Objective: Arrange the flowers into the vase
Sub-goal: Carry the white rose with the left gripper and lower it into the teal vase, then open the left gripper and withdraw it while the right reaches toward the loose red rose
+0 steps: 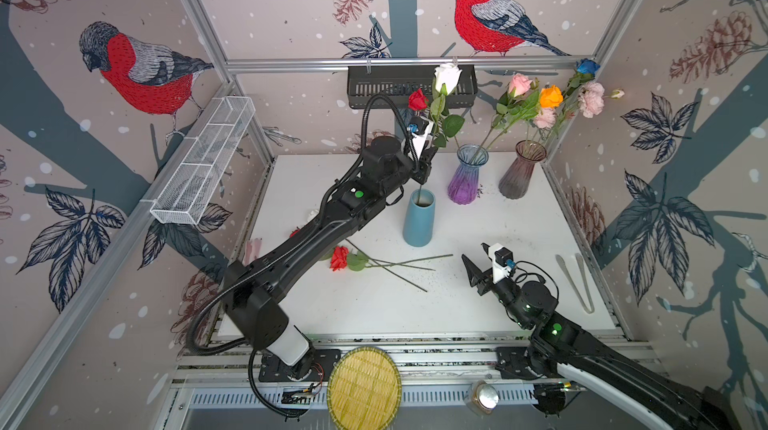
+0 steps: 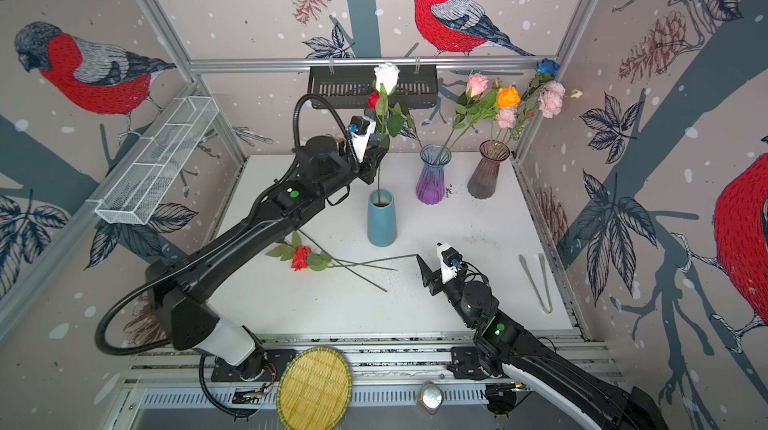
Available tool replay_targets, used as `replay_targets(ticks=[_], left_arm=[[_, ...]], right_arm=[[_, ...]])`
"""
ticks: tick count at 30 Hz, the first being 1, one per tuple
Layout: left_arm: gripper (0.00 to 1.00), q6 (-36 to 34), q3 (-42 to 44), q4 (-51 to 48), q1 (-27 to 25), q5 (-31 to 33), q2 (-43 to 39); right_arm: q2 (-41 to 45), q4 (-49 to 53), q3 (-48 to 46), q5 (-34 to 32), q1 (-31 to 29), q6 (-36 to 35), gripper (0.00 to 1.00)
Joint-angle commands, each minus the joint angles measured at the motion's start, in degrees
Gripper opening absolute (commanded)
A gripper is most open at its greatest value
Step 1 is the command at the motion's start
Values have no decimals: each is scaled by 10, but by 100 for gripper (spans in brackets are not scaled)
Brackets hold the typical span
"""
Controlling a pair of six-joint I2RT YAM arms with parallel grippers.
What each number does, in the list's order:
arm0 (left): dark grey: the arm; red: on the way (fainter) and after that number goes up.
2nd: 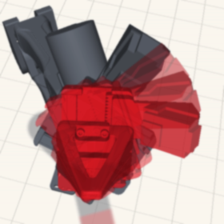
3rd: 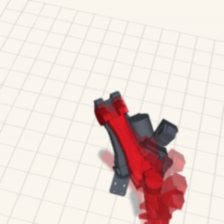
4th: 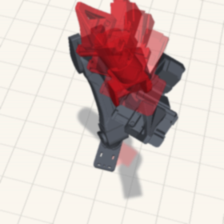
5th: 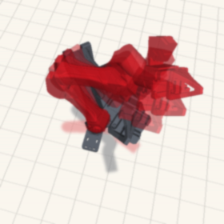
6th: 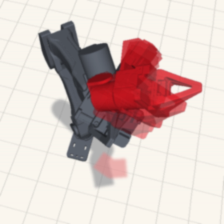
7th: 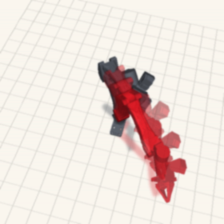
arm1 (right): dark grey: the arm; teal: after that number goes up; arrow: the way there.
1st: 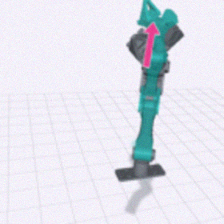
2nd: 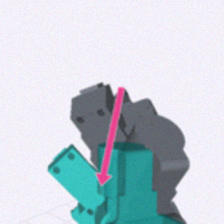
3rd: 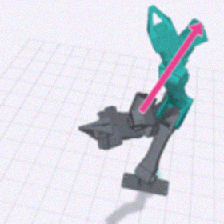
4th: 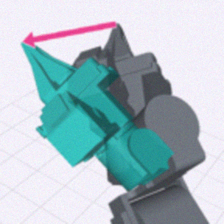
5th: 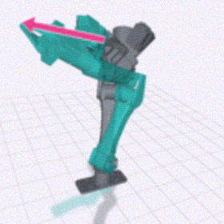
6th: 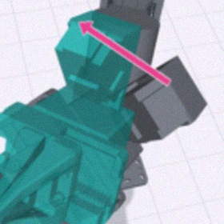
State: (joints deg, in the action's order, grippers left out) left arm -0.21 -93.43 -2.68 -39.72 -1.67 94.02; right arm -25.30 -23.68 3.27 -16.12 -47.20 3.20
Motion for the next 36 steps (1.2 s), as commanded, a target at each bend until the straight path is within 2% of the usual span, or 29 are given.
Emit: replay_targets(ticks=[1,5,10,15,18,21,25,30,33,36], left_arm=[[98,41,-30,-111,4,-14,20],[98,44,56,-30,4,-8,-46],[98,38,101,-9,5,-14,-104],[98,53,187,40,5,-27,-171],[97,67,279,107,5,-21,-229],[96,106,410,221,5,-29,-295],[96,159,578,389,5,-48,-360],[96,145,701,466,5,4,-389],[96,128,761,508,6,38,-398],[96,105,804,537,6,65,-403]], right_arm=[[-1,-24,-1,-6,2,4,69],[-3,-28,-5,-5,3,5,70],[-12,-38,-7,0,5,9,70],[-33,-49,-8,7,5,12,70],[-49,-62,-10,18,5,13,69],[-79,-103,-20,65,9,15,67],[-165,-182,-21,193,21,18,64],[-323,-174,54,298,7,24,60],[-422,-120,130,315,-24,20,58],[-516,-48,209,284,-54,4,55]])
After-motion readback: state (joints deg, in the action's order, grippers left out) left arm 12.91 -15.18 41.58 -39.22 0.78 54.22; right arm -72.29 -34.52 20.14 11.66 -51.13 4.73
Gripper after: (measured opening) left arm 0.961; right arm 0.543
